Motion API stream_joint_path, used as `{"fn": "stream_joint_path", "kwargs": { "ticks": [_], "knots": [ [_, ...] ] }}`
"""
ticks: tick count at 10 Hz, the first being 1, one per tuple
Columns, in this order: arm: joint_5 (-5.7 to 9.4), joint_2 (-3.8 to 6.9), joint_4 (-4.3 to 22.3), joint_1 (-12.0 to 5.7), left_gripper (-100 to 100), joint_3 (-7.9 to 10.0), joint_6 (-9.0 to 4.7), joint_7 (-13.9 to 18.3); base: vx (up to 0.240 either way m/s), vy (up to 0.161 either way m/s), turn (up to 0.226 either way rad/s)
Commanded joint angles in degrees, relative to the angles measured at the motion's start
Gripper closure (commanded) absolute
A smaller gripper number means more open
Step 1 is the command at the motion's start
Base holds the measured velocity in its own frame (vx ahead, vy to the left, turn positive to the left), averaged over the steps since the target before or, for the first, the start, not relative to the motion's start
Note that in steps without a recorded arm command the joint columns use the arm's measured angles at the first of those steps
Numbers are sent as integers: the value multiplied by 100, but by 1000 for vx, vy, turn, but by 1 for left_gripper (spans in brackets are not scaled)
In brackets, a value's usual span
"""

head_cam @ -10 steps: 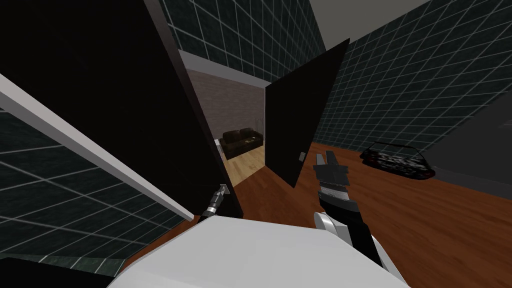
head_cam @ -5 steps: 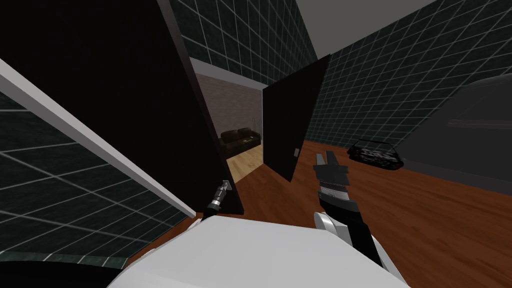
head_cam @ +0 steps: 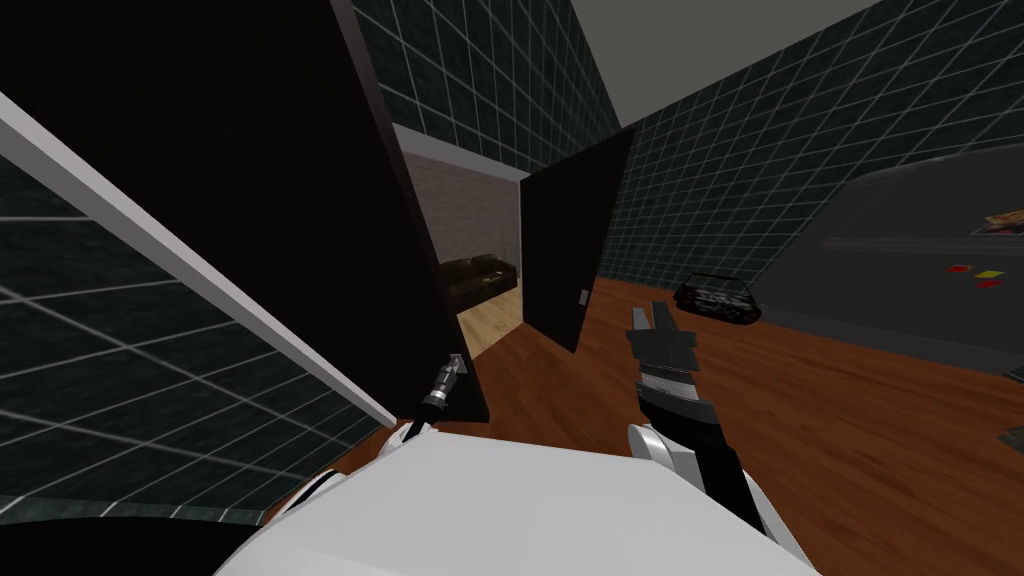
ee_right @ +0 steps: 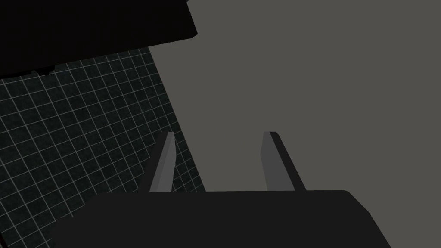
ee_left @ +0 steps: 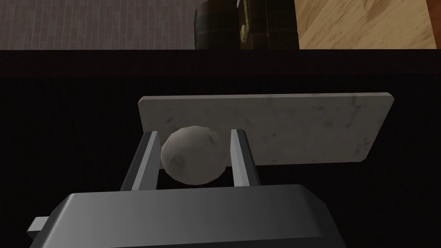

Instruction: Pull the door open

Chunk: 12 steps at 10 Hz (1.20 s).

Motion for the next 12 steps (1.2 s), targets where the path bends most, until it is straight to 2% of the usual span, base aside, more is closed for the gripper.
{"fn": "stream_joint_path", "kwargs": {
  "ticks": [1, 4, 12],
  "knots": [
    [27, -19, 163, -137, 100, -21, -19, -27, -121, 38, -35],
    [17, -25, 58, -50, 100, -59, 41, -26, -65, 15, -37],
    [34, 28, -229, 116, 100, -166, 77, -23, -192, 73, -157]
  ]
}}
